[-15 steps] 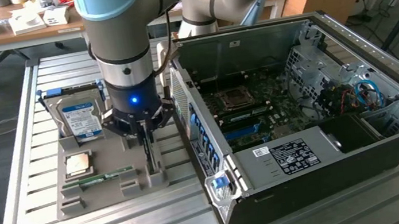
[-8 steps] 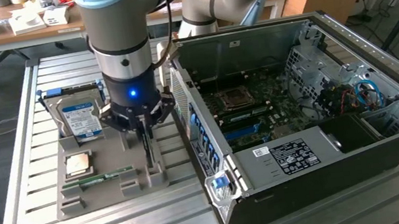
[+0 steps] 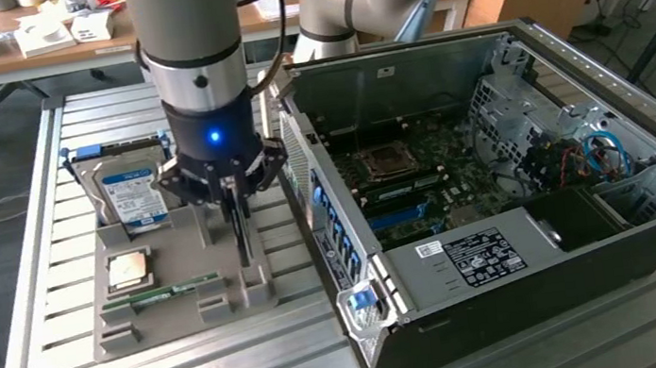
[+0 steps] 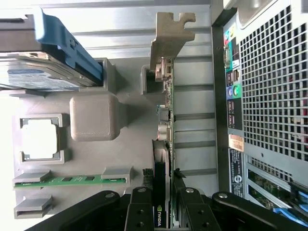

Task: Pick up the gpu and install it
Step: 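Pick up the gpu and move the gpu toward the slot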

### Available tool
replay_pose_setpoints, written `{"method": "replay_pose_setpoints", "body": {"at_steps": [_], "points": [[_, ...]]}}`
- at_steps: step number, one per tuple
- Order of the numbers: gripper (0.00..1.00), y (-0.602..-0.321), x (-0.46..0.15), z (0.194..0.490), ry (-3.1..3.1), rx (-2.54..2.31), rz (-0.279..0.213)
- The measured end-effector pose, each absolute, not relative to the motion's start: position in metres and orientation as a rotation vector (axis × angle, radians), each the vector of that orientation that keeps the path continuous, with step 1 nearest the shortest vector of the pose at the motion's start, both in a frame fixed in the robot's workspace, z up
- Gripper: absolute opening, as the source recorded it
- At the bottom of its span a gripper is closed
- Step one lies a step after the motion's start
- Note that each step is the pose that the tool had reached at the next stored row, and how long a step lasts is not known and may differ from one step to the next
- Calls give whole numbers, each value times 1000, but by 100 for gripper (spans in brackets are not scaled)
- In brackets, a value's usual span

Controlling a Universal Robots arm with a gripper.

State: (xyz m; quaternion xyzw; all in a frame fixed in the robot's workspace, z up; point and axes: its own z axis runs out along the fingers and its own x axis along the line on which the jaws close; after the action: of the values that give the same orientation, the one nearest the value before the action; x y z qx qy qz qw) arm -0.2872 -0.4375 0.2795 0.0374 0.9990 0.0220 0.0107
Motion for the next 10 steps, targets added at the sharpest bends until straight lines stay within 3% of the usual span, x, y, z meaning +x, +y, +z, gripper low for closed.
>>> {"method": "replay_pose_setpoints", "body": {"at_steps": [10], "points": [[27,-438,-287,306,3117,117,69]]}}
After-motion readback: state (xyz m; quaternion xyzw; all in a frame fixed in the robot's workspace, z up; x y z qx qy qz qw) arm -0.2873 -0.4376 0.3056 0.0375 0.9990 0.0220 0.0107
